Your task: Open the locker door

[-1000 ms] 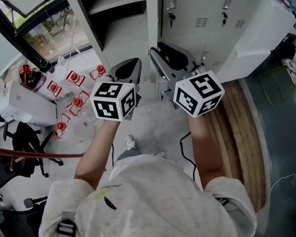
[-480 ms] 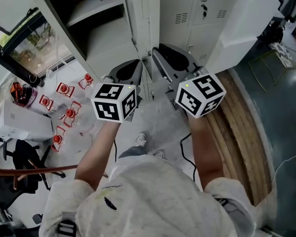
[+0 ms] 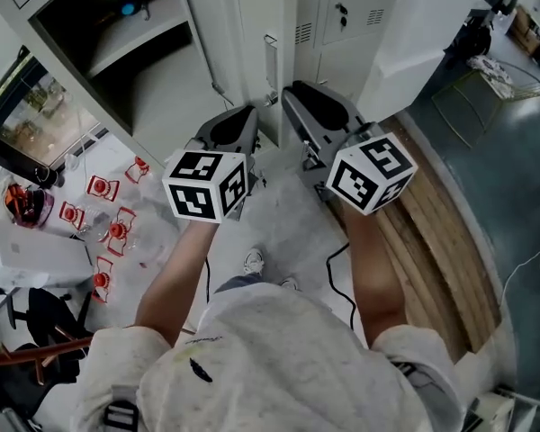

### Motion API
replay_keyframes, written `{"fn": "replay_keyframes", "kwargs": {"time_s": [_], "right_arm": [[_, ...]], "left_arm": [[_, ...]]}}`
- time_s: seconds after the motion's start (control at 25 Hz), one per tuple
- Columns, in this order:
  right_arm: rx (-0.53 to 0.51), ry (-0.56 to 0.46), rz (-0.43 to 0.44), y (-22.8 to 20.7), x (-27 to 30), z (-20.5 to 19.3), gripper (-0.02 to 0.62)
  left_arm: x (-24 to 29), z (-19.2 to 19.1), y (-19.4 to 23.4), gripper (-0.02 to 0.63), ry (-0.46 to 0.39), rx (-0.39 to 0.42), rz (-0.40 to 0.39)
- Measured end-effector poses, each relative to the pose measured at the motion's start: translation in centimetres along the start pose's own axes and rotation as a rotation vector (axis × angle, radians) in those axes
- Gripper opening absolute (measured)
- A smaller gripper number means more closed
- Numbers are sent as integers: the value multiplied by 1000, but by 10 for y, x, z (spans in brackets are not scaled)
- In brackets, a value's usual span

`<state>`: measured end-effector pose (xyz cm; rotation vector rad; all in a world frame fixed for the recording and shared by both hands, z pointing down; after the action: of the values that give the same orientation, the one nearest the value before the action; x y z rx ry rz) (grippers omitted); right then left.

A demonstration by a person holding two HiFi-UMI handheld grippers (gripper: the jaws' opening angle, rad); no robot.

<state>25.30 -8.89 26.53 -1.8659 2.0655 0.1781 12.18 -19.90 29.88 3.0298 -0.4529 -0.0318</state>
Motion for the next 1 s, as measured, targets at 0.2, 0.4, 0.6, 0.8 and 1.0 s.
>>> {"fn": "replay_keyframes", "kwargs": {"time_s": [0.2, 0.4, 0.6, 0.8, 1.0], "right_arm": [[-5, -18, -55, -13, -3, 2, 69], [-7, -28, -88, -28, -3, 2, 47], [-4, -41, -131, -44, 0, 4, 37], [-3, -52, -149, -47, -1, 3, 37], [-10, -55, -161, -47, 0, 4, 37]], "left_arm": [[17, -1, -3, 6, 2, -3, -58], [31, -2, 2, 6, 8, -9, -96], [48, 1, 7, 6, 11, -11, -133], [58, 0, 9, 6, 7, -12, -170], [63, -1, 12, 6, 3, -20, -190]]}}
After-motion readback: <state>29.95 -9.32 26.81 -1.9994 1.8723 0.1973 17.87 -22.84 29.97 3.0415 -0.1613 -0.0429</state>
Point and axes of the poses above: the fingertips, and each gripper's own axes: x forward along the fingers, y to its left, z out of its top, the point moved 9 cm from there along -x, backward along the fingers, and after that the axes turned 10 degrees about -y, right-handed, at the moved point
